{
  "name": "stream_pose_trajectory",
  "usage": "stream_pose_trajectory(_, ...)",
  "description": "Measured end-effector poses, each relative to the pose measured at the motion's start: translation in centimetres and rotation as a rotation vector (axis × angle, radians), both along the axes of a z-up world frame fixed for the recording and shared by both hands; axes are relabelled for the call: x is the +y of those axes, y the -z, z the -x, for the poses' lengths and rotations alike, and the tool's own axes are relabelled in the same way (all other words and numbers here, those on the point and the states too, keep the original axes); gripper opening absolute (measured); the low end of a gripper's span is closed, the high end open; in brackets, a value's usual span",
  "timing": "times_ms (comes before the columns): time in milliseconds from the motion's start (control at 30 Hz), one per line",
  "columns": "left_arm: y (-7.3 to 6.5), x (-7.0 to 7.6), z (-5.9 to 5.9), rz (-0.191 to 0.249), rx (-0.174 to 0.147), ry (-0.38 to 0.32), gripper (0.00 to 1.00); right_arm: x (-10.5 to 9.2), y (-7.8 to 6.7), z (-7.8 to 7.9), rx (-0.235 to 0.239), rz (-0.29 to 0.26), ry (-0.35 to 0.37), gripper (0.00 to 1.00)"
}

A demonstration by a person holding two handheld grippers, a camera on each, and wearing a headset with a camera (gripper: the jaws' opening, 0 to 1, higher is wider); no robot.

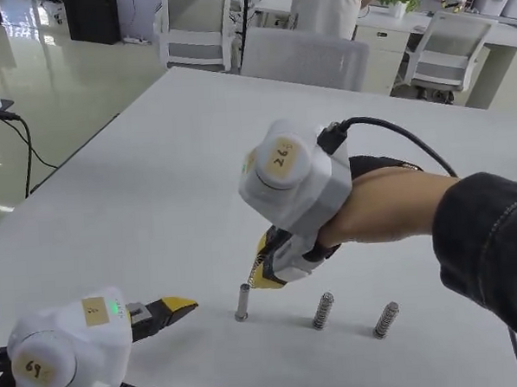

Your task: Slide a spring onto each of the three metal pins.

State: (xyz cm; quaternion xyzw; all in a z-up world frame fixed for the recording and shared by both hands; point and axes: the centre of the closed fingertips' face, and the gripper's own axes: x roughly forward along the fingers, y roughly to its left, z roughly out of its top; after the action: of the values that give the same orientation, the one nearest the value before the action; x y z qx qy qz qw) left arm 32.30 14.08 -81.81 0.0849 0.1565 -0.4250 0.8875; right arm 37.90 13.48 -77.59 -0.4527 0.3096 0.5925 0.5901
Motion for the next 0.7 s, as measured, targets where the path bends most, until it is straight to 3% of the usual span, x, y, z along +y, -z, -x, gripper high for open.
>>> stream_pose_trajectory(700,0.0,0.2,0.1,0.0,-0.001,0.003,0.72,0.9,1.7,-0.6,0.017,0.023,-0.002,0.09)
